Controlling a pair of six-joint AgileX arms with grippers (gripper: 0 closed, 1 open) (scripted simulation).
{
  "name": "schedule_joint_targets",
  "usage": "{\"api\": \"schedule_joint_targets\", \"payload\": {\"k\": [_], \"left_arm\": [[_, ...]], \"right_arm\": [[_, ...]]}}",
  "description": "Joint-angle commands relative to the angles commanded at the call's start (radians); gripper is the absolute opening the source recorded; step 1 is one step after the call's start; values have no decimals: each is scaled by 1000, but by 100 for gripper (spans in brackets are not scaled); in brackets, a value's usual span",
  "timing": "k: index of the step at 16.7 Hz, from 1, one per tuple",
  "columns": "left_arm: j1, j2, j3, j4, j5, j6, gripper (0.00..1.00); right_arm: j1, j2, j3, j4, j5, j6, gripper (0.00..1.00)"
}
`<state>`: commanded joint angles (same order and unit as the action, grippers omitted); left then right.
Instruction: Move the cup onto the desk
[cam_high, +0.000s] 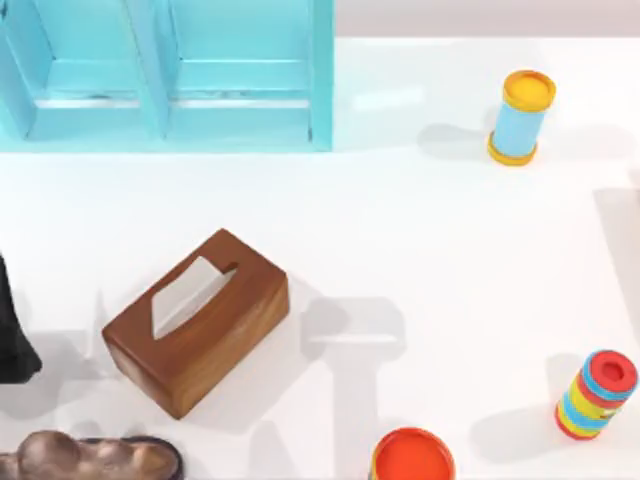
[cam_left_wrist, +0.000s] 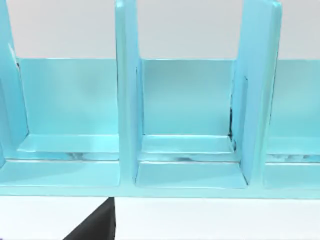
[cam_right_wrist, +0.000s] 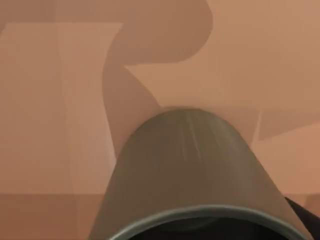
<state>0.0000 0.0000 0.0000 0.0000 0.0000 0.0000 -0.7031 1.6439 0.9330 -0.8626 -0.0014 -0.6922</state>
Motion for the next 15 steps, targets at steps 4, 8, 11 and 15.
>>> {"api": "schedule_joint_targets", "payload": {"k": [4,8,11,15], "left_arm": [[0,0,0,0,0,0,100],[0,0,0,0,0,0,100],[0,0,0,0,0,0,100],[0,0,0,0,0,0,100]], "right_arm": [[2,-3,1,-3,0,2,0],[75,-61,34,-96,0,75,0],[172,-140,73,-215,0,170,0],[304,-251,123,-375,0,300,0]]}}
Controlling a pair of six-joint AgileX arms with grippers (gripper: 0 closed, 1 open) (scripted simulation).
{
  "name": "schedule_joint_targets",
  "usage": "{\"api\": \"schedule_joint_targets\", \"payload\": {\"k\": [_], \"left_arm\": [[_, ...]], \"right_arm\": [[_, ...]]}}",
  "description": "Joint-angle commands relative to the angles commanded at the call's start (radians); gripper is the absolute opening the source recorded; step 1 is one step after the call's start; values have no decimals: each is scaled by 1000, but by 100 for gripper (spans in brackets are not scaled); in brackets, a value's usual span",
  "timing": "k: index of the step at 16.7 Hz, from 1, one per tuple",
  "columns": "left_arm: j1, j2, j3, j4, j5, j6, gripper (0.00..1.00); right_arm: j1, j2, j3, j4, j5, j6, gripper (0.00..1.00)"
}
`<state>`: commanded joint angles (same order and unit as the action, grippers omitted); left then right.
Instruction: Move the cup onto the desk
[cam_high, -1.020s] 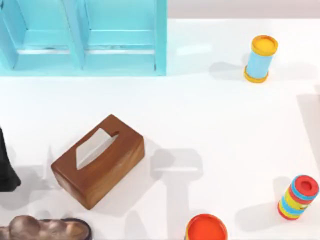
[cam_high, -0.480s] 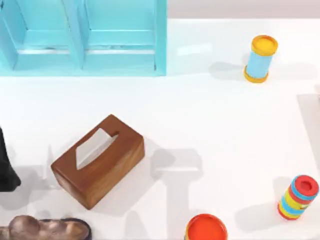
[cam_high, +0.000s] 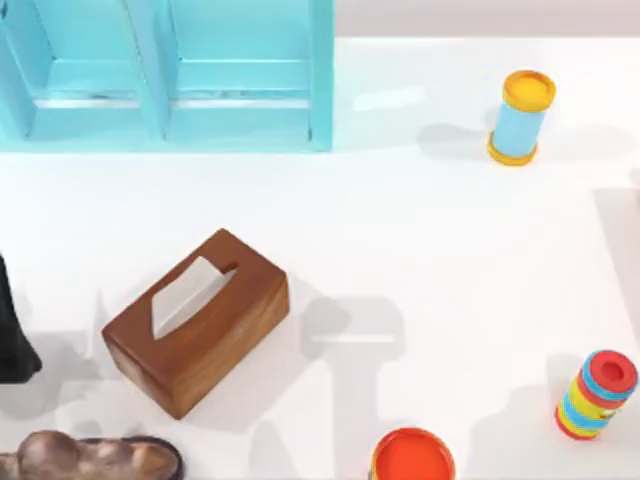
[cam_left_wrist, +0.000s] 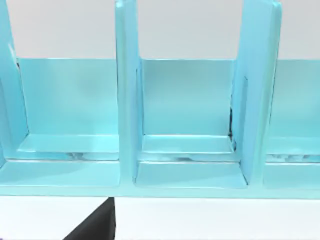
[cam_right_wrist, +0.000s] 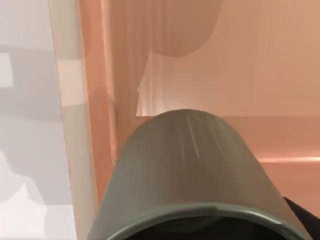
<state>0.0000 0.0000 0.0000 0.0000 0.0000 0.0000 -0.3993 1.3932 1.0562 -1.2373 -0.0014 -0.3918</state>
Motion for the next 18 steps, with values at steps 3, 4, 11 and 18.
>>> {"api": "schedule_joint_targets", "payload": {"k": [3,4,11,18], "left_arm": [[0,0,0,0,0,0,100],[0,0,0,0,0,0,100],[0,0,0,0,0,0,100],[0,0,0,0,0,0,100]], "right_arm": [[50,-43,18,-58,0,49,0],[51,-44,19,-60,0,50,0],[96,26,82,-83,-1,99,0],[402,425,583,-214,2,408,0]]}}
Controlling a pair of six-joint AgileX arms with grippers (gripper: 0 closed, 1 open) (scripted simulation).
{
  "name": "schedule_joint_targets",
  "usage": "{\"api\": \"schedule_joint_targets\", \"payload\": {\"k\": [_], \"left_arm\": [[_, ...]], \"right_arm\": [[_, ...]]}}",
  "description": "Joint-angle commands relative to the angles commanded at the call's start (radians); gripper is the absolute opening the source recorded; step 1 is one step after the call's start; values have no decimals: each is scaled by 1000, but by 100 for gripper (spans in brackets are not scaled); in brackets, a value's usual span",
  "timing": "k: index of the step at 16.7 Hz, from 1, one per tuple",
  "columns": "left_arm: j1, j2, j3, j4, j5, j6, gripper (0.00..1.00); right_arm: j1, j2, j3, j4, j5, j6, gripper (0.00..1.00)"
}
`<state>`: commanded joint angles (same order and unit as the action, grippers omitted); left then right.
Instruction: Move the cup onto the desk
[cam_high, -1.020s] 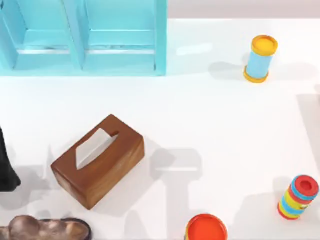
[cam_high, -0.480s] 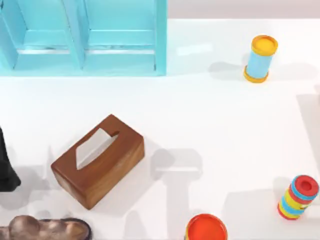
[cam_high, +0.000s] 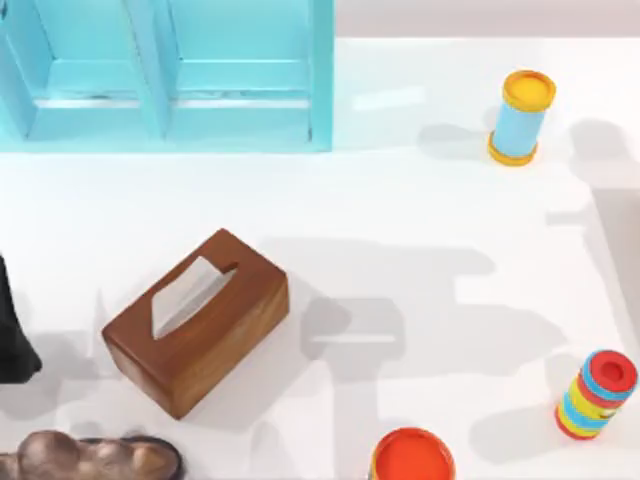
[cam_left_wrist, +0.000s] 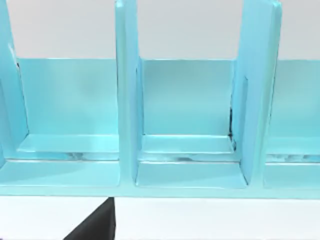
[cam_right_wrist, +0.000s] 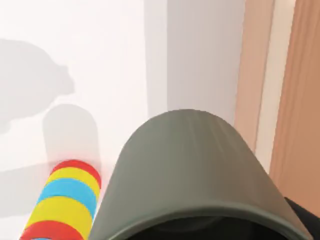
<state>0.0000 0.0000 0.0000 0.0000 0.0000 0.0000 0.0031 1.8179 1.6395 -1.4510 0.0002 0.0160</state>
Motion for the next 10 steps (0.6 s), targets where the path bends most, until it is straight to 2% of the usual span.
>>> {"api": "schedule_joint_targets", "payload": {"k": [6,10], "left_arm": [[0,0,0,0,0,0,100],[0,0,0,0,0,0,100]], "right_arm": [[322,378,534,-102,3,327,0],[472,536,740,-137,5,480,0]]}}
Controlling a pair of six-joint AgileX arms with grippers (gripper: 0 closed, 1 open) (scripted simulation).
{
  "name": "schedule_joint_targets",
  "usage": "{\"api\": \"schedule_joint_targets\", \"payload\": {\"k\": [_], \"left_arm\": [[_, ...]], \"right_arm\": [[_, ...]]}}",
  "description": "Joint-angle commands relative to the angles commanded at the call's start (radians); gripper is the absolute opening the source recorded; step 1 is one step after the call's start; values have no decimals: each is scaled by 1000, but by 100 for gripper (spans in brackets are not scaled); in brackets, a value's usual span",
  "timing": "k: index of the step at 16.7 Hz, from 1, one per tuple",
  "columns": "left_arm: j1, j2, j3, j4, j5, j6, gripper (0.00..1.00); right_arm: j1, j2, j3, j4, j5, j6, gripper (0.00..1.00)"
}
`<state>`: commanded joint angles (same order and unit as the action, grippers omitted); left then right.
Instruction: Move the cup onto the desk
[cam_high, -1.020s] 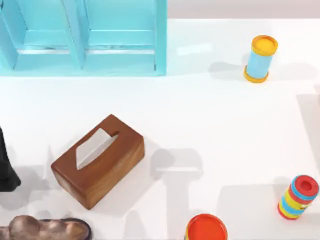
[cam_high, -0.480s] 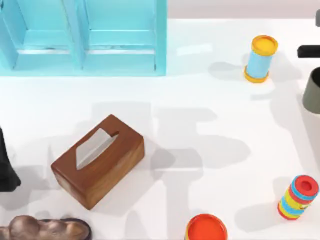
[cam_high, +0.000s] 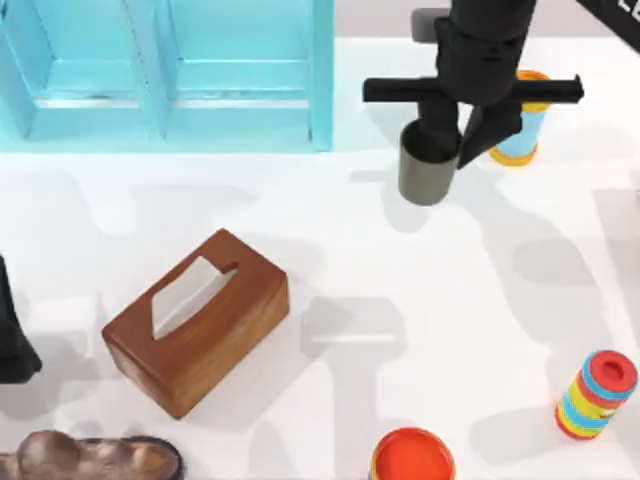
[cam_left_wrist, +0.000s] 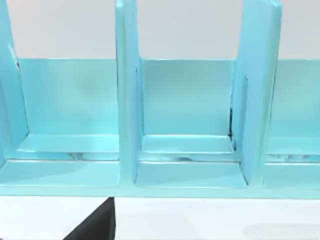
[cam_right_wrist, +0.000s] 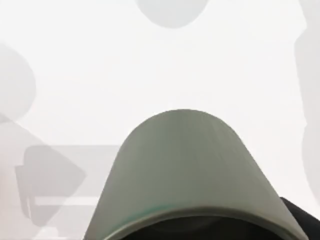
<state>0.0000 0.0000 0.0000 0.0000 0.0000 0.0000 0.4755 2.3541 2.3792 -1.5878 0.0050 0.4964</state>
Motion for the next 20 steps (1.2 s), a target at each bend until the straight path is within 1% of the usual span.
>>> {"api": "schedule_joint_targets", "payload": {"k": [2,8,10,16,20], "left_arm": [[0,0,0,0,0,0,100],[0,0,0,0,0,0,100],[0,0,0,0,0,0,100],[0,0,0,0,0,0,100],[0,0,0,0,0,0,100]], "right_arm": [[33,33,39,-6,0,34,0],[34,36,37,-1,-3,39,0],[36,30,-1,36,-2,41,0],[53,11,-241,251,0,54,0],[55,11,-260,270,0,56,0]]}}
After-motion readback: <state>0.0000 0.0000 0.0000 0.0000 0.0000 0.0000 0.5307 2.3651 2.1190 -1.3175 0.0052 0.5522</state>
